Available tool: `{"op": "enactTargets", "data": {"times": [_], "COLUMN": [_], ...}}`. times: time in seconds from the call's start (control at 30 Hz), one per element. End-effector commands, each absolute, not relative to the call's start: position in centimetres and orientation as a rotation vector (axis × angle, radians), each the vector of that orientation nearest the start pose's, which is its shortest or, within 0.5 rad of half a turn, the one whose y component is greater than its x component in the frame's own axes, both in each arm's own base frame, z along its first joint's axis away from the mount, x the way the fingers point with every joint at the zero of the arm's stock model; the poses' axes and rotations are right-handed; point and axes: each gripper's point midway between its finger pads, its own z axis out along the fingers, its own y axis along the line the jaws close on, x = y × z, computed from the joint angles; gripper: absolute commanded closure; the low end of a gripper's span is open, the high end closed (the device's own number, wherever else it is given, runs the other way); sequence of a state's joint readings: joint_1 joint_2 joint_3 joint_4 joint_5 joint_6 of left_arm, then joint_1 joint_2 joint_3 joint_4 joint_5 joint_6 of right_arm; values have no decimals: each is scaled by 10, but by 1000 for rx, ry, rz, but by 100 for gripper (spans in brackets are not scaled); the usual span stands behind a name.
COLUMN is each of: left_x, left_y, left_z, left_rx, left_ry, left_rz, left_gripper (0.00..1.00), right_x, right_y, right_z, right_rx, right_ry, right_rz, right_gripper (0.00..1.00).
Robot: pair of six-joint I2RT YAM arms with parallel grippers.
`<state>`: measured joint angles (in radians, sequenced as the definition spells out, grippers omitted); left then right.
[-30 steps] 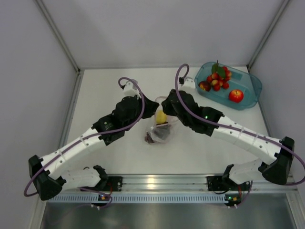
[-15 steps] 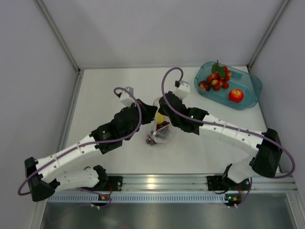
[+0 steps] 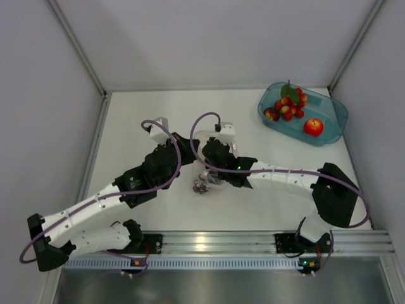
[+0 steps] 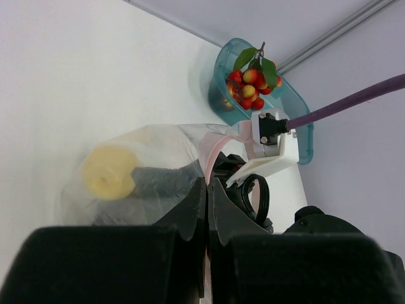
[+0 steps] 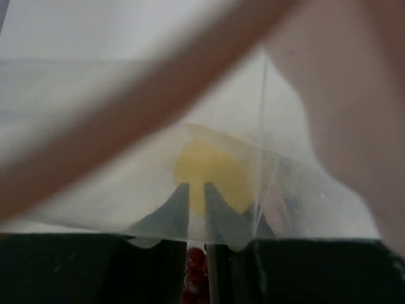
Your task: Open the zip-top bag and remove the fake food
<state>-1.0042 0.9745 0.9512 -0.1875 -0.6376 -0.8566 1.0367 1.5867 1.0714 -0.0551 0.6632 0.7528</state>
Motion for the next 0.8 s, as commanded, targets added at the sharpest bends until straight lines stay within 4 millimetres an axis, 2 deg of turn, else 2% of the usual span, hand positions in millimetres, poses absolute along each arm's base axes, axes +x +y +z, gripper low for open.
{"op": "enactTargets", "data": {"times": [0.0,0.1,0.2,0.23,0.27,0.33,0.47,0.67,0.77], "left_x": [250,249,249,249,248,248,247,247,247], "left_y": [-235,-231,-226,-225,-222,-218,-214,-213,-213], "left_z": [317,308,302,300,298,296,299,301,295], "left_rx": [-334,-322,-316,-312,-308,-310,-292,-270,-270], "left_ry": [1750,1772,1785,1791,1797,1797,1790,1798,1806], "left_rz": [-748,-710,-679,-667,-653,-637,-616,-602,-589], "left_gripper": [100,100,100,100,100,100,100,100,100], "right_x": [308,311,311,311,316,318,328,346,355], "right_y": [356,358,375,373,376,374,370,355,355], "right_z": [182,173,171,155,159,141,129,111,100], "right_rx": [-16,-109,-200,-233,-226,-259,-250,-240,-242], "right_ry": [1911,1892,1873,1924,1927,1975,2000,2028,2053], "right_rz": [452,432,497,457,446,391,351,241,266], "right_gripper": [83,79,72,70,69,66,65,53,50]}}
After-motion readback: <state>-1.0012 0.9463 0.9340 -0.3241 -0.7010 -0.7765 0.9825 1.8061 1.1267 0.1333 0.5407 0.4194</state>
